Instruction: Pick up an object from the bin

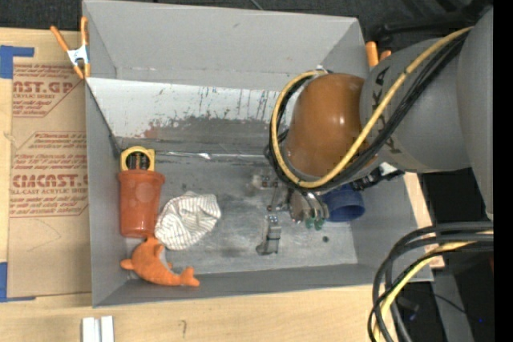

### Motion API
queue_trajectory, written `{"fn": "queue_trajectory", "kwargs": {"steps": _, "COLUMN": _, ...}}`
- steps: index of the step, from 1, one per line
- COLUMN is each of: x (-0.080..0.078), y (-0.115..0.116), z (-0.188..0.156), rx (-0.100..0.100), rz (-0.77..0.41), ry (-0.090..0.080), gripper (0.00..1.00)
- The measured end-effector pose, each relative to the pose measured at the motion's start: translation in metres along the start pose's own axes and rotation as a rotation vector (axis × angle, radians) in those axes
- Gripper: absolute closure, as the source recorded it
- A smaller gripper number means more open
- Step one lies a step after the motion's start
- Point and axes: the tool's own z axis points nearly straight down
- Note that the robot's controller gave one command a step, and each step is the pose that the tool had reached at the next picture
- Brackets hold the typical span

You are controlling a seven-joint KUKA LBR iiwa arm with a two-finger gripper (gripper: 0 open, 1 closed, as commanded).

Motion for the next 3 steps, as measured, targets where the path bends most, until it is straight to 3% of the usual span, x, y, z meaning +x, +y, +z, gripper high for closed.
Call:
{"fn": "queue_trajectory", "kwargs": {"steps": 1, "x": -0.002, "y": 0.000, "z": -0.004, "rx": 0.000, "rz": 0.001, "ry": -0.007, "gripper": 0.00}}
{"fn": "queue_trajectory", "kwargs": {"steps": 2, "x": -0.012, "y": 0.050, "z": 0.036, "rx": 0.003, "rz": -0.192, "ry": -0.012, "gripper": 0.00}}
{"fn": "queue_trajectory", "kwargs": {"steps": 3, "x": -0.002, "y": 0.086, "z": 0.028, "rx": 0.001, "rz": -0.278, "ry": -0.001, "gripper": 0.00}}
